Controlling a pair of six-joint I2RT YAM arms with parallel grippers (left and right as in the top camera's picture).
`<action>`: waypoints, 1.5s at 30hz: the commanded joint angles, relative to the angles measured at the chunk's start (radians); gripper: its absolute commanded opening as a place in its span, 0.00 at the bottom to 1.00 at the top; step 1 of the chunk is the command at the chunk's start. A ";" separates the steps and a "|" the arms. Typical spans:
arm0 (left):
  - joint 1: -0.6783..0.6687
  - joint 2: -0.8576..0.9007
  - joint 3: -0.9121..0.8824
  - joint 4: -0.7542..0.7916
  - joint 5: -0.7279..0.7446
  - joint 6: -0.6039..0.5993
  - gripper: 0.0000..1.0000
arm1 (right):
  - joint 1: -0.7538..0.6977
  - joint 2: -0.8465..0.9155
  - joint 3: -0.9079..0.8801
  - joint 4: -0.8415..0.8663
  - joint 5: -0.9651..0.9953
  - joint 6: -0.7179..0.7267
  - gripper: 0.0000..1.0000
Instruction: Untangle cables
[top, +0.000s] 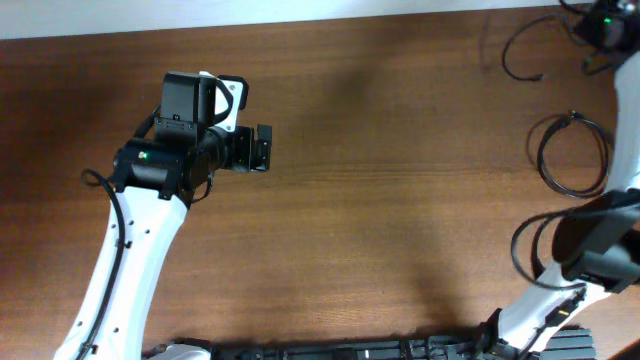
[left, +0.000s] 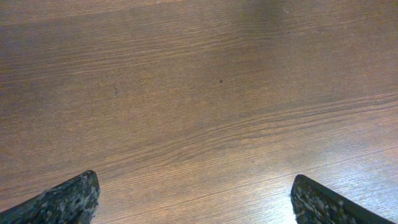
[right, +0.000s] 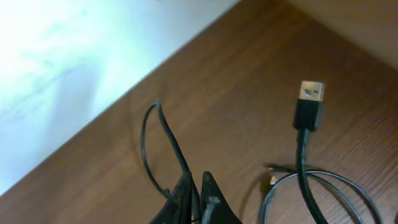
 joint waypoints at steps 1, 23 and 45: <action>0.006 -0.015 0.009 0.002 -0.007 0.019 0.99 | -0.086 0.098 0.017 0.011 -0.191 -0.033 0.04; 0.006 -0.015 0.009 0.002 -0.007 0.019 0.99 | -0.254 0.406 0.017 -0.056 -0.403 -0.166 0.52; 0.006 -0.015 0.009 0.002 -0.007 0.019 0.99 | -0.238 0.292 0.018 -0.355 -0.405 -0.190 0.68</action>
